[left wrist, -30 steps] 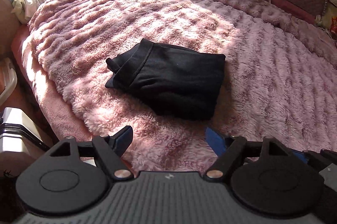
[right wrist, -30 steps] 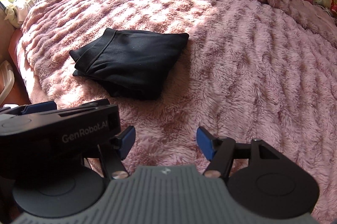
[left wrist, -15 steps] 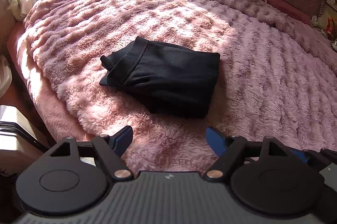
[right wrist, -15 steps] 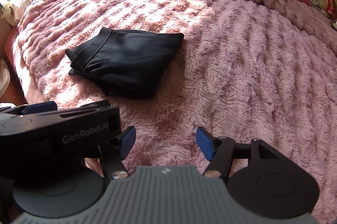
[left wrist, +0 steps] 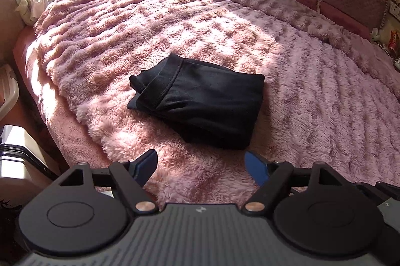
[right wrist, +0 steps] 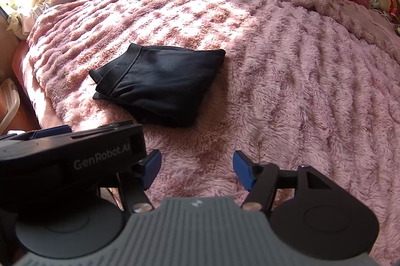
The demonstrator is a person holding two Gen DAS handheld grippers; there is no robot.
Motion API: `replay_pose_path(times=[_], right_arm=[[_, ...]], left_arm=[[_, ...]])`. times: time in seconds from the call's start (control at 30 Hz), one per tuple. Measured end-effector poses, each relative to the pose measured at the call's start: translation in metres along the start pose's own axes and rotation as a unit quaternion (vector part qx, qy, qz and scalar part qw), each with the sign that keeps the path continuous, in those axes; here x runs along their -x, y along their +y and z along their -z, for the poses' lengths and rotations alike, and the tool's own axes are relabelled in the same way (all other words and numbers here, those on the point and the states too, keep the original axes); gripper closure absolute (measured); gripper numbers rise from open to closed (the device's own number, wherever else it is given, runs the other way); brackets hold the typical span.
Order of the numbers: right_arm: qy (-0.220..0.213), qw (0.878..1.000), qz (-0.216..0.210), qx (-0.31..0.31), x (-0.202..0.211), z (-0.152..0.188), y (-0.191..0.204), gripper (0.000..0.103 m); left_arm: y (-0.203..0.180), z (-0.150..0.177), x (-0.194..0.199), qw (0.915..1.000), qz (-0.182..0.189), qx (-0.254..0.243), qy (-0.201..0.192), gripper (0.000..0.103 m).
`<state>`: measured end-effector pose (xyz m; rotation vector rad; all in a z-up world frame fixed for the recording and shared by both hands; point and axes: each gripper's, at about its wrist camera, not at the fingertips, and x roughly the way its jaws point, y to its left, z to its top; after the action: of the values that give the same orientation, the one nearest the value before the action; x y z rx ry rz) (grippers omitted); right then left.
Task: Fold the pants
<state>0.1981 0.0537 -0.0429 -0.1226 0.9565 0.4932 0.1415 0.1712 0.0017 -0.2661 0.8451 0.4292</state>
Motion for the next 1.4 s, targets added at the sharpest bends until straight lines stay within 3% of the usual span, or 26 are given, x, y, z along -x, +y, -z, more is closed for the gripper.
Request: replay_pose_path(times=[1.4], right_arm=[[-0.020, 1.000, 0.001, -0.008, 0.019, 0.004, -0.004, 0.044]], left_arm=[[-0.005, 0.000, 0.014, 0.9999, 0.009, 0.000, -0.009, 0.009]])
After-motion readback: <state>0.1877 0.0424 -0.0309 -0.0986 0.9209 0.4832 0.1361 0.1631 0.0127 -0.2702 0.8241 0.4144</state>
